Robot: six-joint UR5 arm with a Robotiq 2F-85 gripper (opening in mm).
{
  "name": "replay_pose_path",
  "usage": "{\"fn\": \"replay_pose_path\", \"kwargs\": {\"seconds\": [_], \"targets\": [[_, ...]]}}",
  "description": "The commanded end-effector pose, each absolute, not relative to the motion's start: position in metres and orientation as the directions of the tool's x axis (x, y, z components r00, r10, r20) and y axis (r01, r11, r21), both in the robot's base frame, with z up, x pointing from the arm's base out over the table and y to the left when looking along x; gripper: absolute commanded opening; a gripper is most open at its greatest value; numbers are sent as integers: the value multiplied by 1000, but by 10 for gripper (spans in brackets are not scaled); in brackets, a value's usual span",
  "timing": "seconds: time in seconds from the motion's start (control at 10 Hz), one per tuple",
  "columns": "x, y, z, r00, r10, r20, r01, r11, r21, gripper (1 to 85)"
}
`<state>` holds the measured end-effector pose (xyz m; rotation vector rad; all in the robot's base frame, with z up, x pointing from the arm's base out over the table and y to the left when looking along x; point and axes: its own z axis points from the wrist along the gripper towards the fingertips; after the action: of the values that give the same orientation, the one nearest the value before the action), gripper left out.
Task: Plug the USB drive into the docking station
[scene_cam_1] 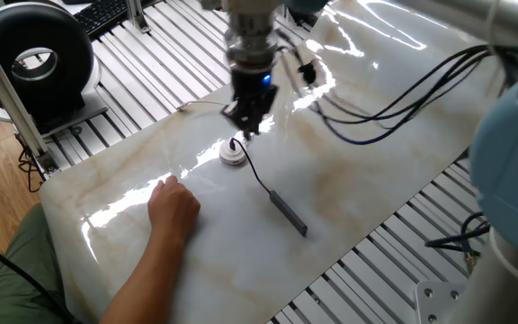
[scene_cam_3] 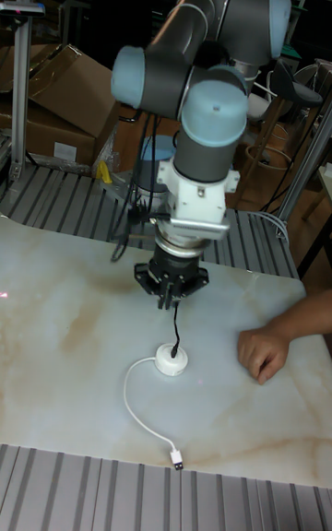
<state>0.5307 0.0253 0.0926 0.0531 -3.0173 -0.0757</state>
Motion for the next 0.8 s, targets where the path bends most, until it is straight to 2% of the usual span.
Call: {"fn": "replay_pose_path", "kwargs": {"seconds": [0.0,0.4,0.5,0.6,0.7], "targets": [[500,-33,119,-985,88,146,76,993,-87,13],[511,-83,107,-986,142,89,134,987,-87,13],[532,-86,100,-991,137,5,137,990,-26,13],[539,-69,99,-989,146,-7,146,988,53,13],[541,-75,94,-993,120,-3,120,993,23,13]]}}
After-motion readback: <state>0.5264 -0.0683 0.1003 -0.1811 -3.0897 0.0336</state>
